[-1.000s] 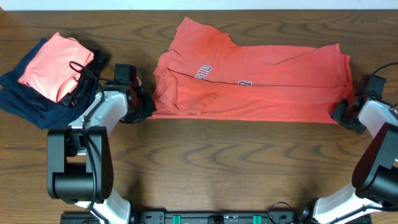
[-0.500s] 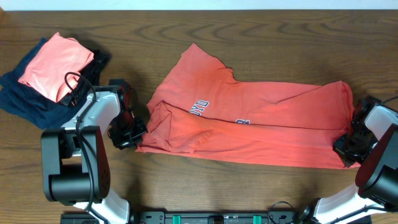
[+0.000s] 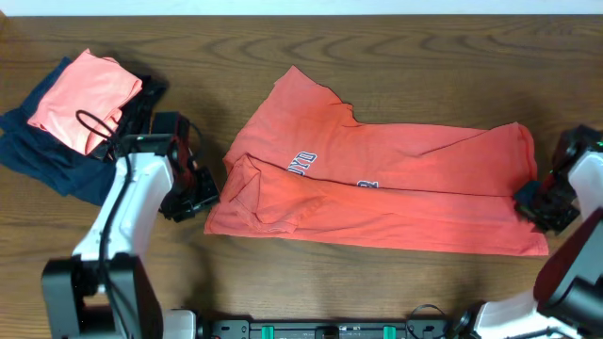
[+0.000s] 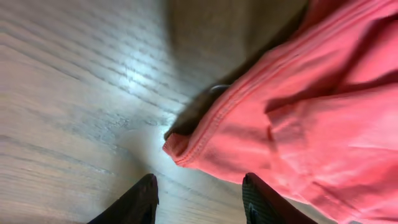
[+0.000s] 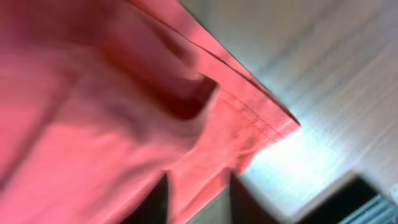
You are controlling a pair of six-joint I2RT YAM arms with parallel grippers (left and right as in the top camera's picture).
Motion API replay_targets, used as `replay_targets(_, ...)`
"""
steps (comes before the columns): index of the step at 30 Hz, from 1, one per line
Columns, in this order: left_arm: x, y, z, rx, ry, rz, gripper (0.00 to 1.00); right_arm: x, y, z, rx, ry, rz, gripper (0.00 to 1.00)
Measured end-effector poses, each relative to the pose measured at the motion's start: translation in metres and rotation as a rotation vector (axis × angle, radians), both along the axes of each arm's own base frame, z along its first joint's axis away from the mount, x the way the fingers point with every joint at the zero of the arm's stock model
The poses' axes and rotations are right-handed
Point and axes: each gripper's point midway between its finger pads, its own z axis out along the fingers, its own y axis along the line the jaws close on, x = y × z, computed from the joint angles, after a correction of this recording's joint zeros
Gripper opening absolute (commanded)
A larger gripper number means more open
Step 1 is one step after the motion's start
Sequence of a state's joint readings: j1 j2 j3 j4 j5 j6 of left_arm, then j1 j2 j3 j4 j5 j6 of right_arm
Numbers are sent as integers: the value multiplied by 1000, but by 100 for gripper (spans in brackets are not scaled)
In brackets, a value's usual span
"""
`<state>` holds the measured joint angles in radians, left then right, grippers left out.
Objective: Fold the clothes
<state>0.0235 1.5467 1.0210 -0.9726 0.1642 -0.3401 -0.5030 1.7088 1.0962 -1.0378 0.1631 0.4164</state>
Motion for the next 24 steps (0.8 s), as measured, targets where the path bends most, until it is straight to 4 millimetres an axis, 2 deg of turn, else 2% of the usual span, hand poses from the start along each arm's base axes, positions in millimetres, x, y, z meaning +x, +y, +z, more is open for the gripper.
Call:
replay_targets(1,3,0,4,1,-27,0,46,4,0,4,-1,-23,6,48)
replay_targets(2,6,0,8,2,-53,0,46,6,0,7,-2,-40,7,59)
replay_targets(4,10,0,15,3,-92,0,46,8,2,9,6,-53,13,69)
replay_targets(9,12,2,18,10,-109,0,46,5,2,3,7,-49,24,75)
replay_targets(13,12,2,18,10,-109,0,46,2,1,-12,-12,-57,20,73)
replay_targets(16,12,2,18,10,-109,0,46,4,-2,-24,-33,-88,13,66)
replay_targets(17,12,2,18,10,-110,0,46,6,-3,-28,-42,-107,11,57)
replay_targets(20,12,2,18,10,-110,0,46,18,-7,-37,-66,-179,5,18)
replay_targets(21,12,2,18,10,-110,0,46,23,-8,-38,-70,-202,4,8)
replay_targets(22,12,2,18,10,-110,0,46,28,-10,-38,-77,-227,4,3)
replay_targets(24,12,2,18,10,-110,0,46,38,-14,-37,-90,-271,2,5)
